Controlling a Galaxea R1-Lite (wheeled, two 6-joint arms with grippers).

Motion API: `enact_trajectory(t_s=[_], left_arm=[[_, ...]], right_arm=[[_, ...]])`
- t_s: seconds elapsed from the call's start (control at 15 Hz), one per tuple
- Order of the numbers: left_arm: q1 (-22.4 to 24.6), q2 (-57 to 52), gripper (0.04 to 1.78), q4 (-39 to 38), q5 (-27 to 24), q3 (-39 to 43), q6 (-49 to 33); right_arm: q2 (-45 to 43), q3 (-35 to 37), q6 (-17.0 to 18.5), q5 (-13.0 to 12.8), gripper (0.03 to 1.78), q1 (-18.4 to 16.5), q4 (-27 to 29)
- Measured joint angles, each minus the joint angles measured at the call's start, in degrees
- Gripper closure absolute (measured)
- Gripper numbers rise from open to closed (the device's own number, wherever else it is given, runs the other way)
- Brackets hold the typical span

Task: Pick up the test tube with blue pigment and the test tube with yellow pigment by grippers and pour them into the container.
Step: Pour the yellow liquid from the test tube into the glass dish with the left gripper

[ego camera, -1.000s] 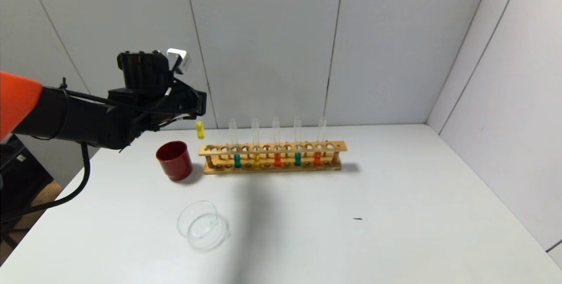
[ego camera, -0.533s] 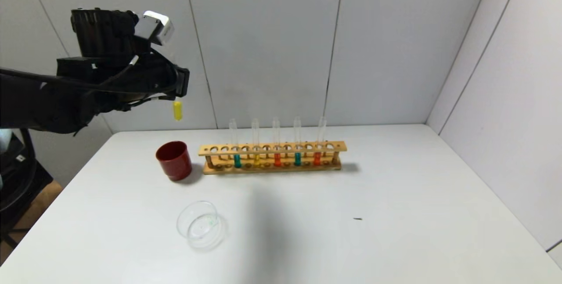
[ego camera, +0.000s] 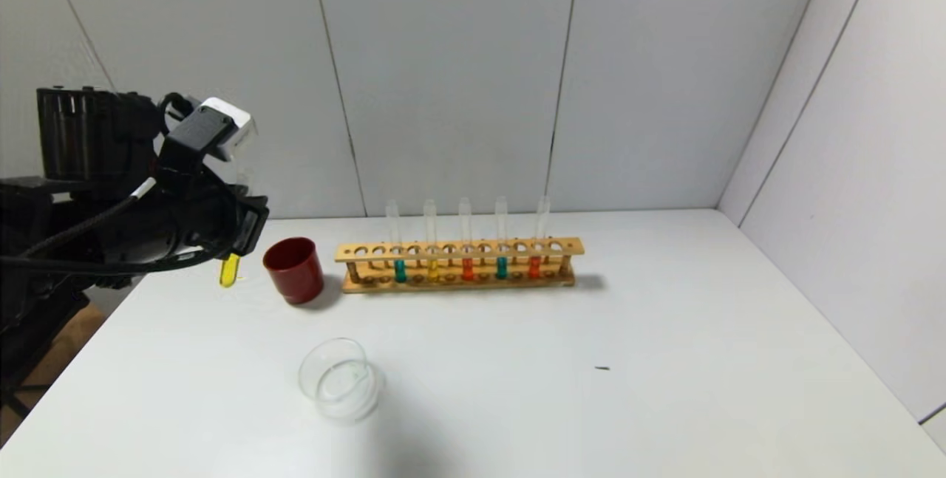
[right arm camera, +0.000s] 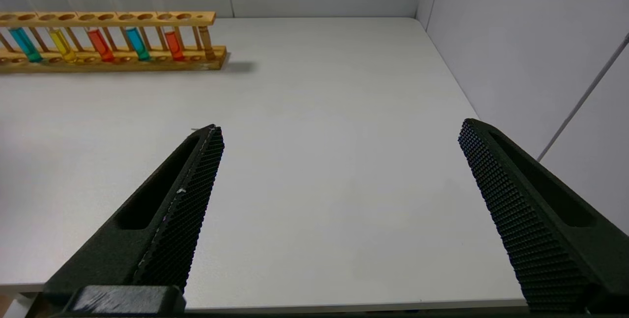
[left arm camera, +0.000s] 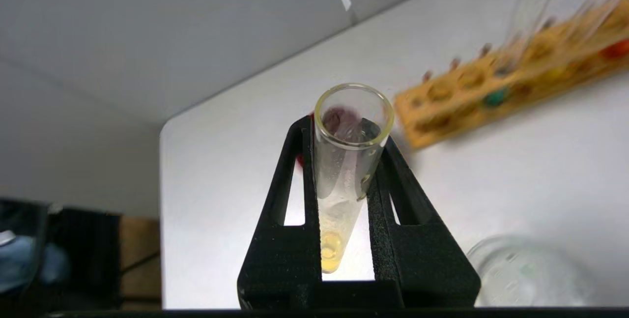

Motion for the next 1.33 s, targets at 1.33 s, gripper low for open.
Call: enact_trajectory(t_s=[1.33], left_arm=[[0.09, 7.08, 1.50, -13.62, -9.48, 16.21, 59.95]], right_arm=[[0.00, 0.00, -0.02, -0.02, 0.06, 0.00, 0.00]])
